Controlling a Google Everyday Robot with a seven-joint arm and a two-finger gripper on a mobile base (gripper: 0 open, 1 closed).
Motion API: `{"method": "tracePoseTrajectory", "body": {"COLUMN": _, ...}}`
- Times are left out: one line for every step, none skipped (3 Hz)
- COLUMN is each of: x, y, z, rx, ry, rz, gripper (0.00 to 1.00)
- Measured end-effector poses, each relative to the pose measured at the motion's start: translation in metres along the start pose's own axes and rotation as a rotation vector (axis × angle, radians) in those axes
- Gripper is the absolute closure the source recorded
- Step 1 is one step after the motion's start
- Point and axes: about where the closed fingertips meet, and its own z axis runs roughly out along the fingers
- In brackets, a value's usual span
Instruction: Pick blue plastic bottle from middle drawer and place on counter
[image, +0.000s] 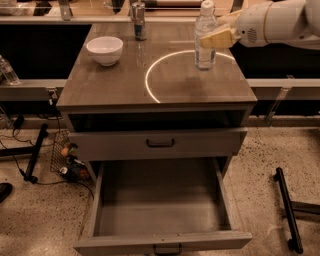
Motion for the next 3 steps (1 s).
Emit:
{"method": "tracePoseTrajectory", "body": {"x": 0.017, "y": -0.016, "z": 0.026, "rx": 0.017, "ry": 0.032, "rz": 0.064, "gripper": 1.0}}
{"method": "tracePoseTrajectory", "body": {"x": 0.026, "y": -0.019, "z": 0.042, "rx": -0.007, "ry": 0.073, "rz": 0.104, "gripper": 1.0}}
{"method": "tracePoseTrajectory", "body": {"x": 0.039, "y": -0.019, "z": 0.053, "rx": -0.053, "ry": 0.094, "rz": 0.202, "gripper": 0.75}}
